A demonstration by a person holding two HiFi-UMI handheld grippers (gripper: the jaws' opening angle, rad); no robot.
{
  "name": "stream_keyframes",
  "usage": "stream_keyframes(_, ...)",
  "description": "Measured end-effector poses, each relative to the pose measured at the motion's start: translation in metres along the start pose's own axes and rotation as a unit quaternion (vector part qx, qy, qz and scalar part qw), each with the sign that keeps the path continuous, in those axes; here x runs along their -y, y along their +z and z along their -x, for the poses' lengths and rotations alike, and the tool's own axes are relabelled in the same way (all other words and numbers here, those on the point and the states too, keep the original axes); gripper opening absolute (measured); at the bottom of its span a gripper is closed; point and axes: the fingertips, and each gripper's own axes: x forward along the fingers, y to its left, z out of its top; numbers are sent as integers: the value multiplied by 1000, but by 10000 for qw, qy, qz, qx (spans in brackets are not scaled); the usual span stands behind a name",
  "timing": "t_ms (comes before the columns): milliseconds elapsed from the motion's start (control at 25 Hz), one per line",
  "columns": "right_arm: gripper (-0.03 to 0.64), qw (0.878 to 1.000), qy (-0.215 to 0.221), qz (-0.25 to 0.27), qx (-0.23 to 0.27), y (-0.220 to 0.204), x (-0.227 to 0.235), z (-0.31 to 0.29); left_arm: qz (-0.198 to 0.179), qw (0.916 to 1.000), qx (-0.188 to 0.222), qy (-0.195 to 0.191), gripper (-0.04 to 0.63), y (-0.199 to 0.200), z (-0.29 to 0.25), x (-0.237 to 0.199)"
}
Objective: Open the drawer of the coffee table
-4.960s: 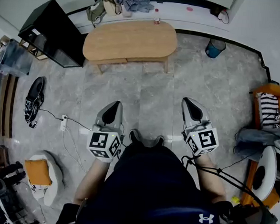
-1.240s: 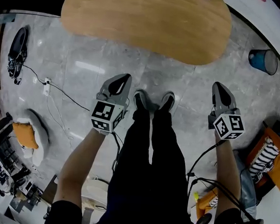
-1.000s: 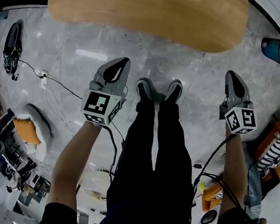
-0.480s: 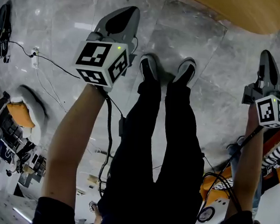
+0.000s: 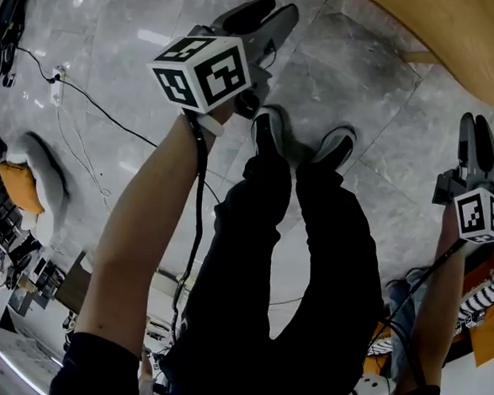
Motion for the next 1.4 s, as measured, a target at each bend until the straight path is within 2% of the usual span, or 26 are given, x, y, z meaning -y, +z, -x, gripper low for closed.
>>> stream_keyframes(240, 232, 9998, 60, 164, 92, -15, 10, -35, -126, 9998, 14, -145, 219, -13, -33, -33)
stream_keyframes(360, 311, 9995, 122, 195, 196, -18, 13, -48, -32, 9990, 139, -417, 248, -10, -50, -39)
stream_keyframes(480, 336, 9990, 205, 225, 332, -18, 16, -56, 36, 9969, 288, -729, 293, -3, -67, -43)
stream_keyframes(760, 343, 9968, 398, 99, 691, -10, 17, -77, 262, 9883, 672, -1346, 349, 18, -92, -46)
stream_keyframes(920, 344, 9948, 444, 152, 901, -4, 10, -83, 350, 9852, 881, -1426, 403, 28, -95, -51)
stream_keyframes(1080, 340, 9945, 402, 59, 966, -1, 8, -89, 601, 9771, 1102, -1715, 417, 41, -93, -46)
stream_keyframes(1240, 324, 9951, 368, 107, 908, -2, 10, -90, 674, 9714, 1183, -1943, 428, 46, -97, -37)
stream_keyframes(1400, 300, 9943, 501, 205, 918, -1, 8, -89, 942, 9602, 1392, -2232, 428, 51, -91, -34)
